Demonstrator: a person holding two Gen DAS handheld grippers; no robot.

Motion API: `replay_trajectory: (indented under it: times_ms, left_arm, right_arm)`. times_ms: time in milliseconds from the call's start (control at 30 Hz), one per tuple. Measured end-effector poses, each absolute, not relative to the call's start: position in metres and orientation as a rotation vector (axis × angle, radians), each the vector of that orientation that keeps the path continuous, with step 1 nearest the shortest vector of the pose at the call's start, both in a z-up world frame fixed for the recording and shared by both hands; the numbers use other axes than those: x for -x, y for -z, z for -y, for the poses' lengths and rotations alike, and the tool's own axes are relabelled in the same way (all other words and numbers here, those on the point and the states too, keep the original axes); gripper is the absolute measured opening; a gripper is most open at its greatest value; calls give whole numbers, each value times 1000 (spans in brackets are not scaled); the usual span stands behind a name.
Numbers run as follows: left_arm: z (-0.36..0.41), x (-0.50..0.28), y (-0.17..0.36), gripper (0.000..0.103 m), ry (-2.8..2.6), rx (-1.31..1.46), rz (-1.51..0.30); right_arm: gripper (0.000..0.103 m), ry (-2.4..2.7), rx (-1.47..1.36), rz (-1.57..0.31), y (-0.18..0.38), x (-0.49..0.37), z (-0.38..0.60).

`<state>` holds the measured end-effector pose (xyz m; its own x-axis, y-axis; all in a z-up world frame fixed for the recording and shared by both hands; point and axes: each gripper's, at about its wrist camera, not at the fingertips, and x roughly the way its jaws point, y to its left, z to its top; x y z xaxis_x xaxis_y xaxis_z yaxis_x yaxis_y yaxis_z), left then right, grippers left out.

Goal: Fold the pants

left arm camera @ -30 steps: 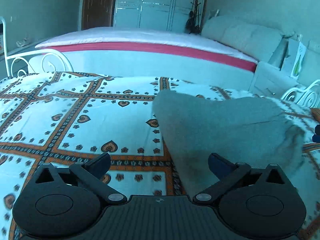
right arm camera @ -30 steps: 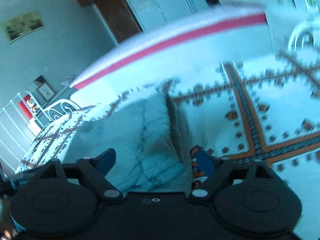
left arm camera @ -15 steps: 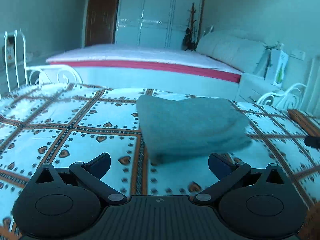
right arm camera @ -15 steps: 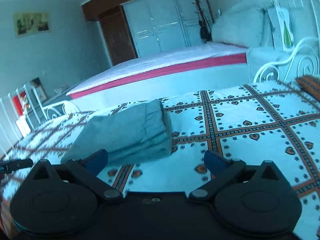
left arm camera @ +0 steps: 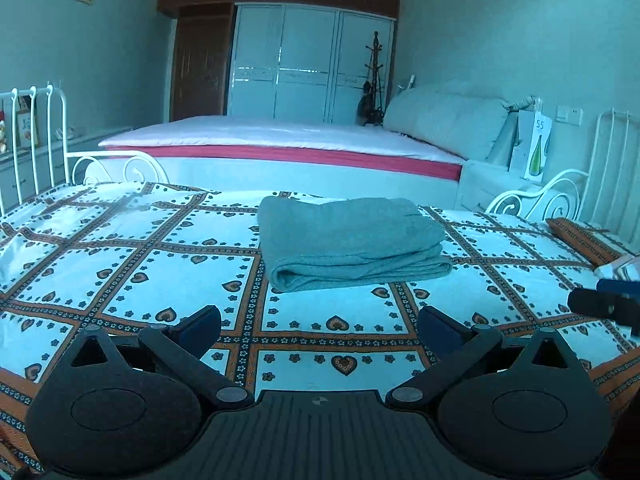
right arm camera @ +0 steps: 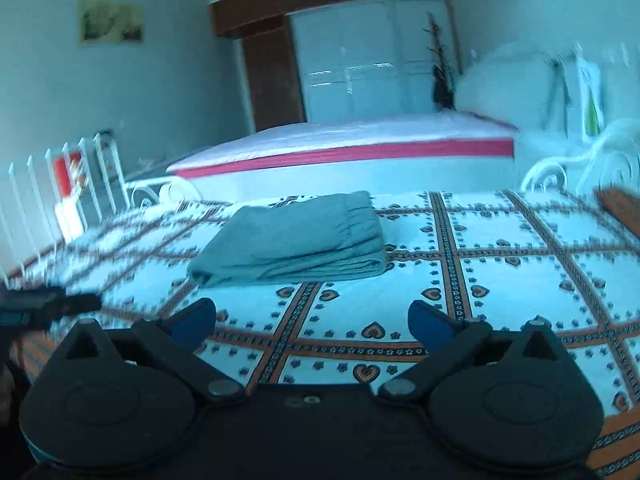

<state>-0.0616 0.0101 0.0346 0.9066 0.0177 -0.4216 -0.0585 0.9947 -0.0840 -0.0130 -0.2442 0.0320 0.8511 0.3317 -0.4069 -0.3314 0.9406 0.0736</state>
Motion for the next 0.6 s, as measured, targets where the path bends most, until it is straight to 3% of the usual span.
replay_trajectory:
  times_ms: [600]
  left_arm:
    - [7,56,-29,103,12,69,-430]
  right_arm:
    - [97,-312,-98,-464,-26,-8,248]
